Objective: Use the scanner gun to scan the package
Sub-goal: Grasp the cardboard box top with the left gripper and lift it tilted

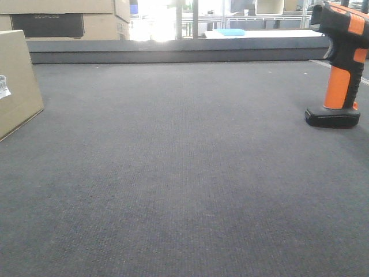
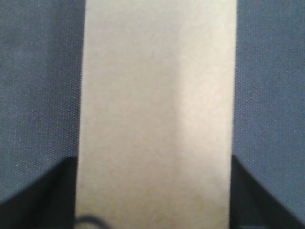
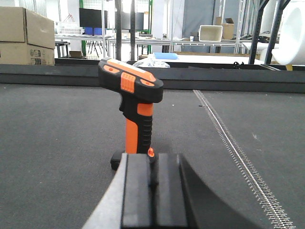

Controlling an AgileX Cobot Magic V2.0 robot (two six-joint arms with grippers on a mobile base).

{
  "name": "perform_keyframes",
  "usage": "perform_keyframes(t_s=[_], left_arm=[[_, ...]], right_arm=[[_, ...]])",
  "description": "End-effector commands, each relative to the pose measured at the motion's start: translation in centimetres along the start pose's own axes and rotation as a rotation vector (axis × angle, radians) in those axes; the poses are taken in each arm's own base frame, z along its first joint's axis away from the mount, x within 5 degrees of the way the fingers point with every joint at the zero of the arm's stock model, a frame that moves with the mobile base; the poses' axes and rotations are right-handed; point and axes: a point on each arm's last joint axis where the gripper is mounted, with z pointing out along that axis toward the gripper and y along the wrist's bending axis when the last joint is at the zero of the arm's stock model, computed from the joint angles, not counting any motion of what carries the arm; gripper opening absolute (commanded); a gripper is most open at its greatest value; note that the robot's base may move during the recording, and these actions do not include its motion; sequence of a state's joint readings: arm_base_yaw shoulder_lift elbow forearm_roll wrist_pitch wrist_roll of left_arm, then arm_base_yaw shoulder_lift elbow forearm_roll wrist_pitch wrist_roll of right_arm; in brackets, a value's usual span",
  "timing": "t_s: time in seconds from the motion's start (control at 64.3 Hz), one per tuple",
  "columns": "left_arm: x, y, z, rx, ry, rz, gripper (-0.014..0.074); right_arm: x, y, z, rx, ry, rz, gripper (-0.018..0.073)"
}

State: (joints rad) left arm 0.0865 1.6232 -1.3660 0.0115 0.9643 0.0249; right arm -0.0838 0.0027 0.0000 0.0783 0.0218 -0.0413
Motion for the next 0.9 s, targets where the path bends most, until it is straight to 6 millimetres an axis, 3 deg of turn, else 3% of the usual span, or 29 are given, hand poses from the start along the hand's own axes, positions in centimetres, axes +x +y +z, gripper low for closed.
perform_keyframes(t_s=[0.0,0.062,0.28,0.42,0.56,0.762,0.886], left_arm=[[-0.1,0.0,-0.2,0.0,-0.002,-0.001,0.0093],[-0.1,-0.1,-0.2,0.009,-0.003,-0.008,-0.0111],[-0.2,-0.9,-1.0,0.083,0.027,-0.045,-0.0111],[-0.8,-3.0,-3.2,0.129,-0.032,-0.1,-0.0111],[-0.3,-7.6,-5.3,0.211,-0.062,-0.127,-0.0111],[0.0,-14.7,-6.4,0.371,-0.172,-0.184,-0.0111],[0.6,-17.8,-6.7,0.448,-0.198,-0.205,-0.0111]], right_arm=[[-0.2,0.0,0.0,0.003,-0.019,-0.007,-0.0169],[-0.2,0.0,0.0,0.003,-0.019,-0.007,-0.0169],[-0.2,0.0,0.0,0.003,-0.019,-0.007,-0.0169],[-0.2,0.0,0.0,0.003,-0.019,-0.007,-0.0169],[-0.2,0.0,0.0,0.003,-0.019,-0.007,-0.0169],[-0.2,0.0,0.0,0.003,-0.019,-0.007,-0.0169],[-0.2,0.0,0.0,0.003,-0.019,-0.007,-0.0169]])
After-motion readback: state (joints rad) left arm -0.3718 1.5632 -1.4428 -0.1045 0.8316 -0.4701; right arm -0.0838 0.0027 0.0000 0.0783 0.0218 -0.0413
